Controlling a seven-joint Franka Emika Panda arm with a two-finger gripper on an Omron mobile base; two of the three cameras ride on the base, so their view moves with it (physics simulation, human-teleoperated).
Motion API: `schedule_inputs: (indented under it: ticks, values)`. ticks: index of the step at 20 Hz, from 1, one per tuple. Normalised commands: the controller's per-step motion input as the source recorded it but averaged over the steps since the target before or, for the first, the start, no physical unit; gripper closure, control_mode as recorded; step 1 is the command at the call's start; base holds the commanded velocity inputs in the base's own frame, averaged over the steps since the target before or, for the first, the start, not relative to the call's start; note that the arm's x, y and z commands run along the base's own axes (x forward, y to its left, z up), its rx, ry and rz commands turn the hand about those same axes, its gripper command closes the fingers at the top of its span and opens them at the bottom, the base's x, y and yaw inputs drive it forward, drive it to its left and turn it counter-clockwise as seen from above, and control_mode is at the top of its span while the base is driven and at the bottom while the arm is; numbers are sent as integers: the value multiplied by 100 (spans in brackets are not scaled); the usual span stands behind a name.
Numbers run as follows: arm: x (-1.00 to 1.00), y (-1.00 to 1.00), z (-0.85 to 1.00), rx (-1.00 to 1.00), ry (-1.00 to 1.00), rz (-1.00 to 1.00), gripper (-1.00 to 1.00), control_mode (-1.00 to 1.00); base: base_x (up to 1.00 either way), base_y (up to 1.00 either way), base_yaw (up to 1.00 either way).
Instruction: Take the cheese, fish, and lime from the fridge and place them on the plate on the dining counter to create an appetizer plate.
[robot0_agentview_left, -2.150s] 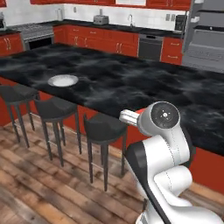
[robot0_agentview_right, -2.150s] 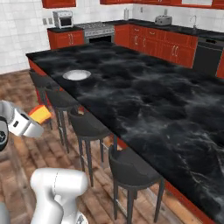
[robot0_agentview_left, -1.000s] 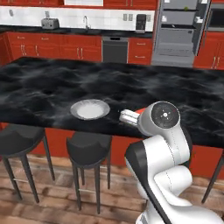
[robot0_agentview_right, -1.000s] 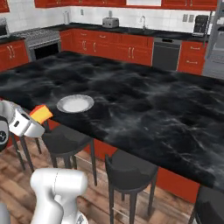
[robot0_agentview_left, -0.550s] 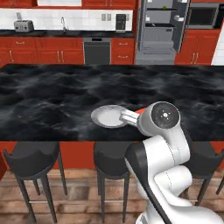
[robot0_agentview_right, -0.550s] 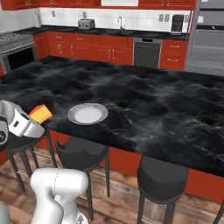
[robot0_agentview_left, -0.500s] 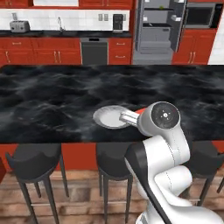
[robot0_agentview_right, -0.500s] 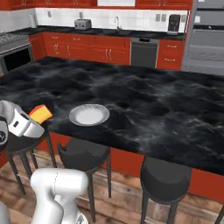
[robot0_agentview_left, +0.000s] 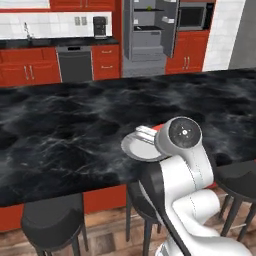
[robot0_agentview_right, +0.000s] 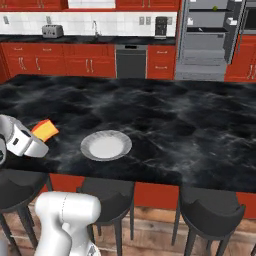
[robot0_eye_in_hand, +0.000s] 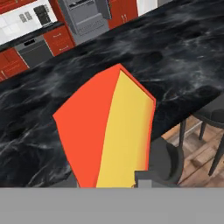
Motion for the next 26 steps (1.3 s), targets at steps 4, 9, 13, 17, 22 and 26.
schedule_inputs:
  ticks: [4, 9, 13, 17, 22, 26]
  values:
    - [0, 0, 0, 0, 0, 0, 100, 100, 54, -4, -26]
    - [0, 0, 0, 0, 0, 0, 100, 100, 50, -9, -19]
    - [0, 0, 0, 0, 0, 0, 100, 100, 41, -1, -15]
    - [19, -6, 0, 0, 0, -8, 100, -100, 8, -1, -3]
    - [13, -7, 0, 1, 0, -4, 100, -100, 0, 0, 0]
    - [3, -13, 0, 4, 0, 0, 100, -100, 0, 0, 0]
